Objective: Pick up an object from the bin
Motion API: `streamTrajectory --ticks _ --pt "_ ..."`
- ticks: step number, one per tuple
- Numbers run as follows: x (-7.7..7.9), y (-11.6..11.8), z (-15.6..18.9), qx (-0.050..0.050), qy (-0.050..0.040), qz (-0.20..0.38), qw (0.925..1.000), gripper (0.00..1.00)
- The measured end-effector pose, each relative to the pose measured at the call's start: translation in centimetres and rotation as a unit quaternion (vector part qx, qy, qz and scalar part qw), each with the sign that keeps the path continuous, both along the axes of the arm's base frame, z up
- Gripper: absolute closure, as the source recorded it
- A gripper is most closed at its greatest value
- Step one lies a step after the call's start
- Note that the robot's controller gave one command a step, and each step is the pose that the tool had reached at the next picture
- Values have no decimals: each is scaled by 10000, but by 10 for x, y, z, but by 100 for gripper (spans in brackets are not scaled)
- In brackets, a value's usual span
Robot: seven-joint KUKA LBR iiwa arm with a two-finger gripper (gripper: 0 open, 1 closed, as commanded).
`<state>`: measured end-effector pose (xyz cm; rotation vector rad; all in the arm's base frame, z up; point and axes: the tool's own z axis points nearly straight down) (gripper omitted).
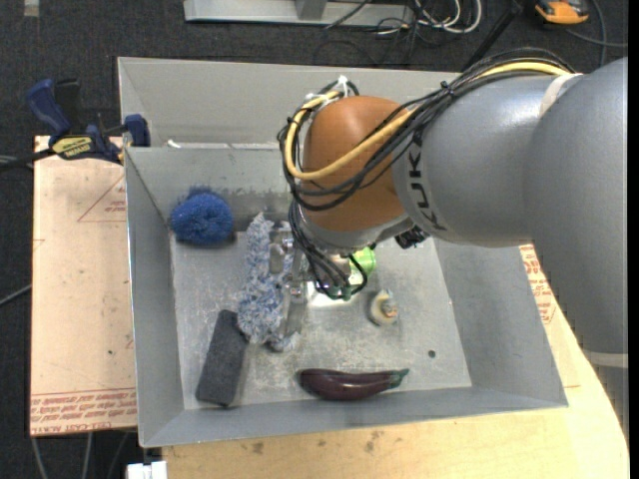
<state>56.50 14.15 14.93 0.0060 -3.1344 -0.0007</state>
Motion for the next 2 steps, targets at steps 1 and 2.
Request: streamTrajectory --ticks 1,2 --pt "2 -1 5 6 -38 -15 10000 0" --pt "6 19 -49 13 -74 -155 9999 0"
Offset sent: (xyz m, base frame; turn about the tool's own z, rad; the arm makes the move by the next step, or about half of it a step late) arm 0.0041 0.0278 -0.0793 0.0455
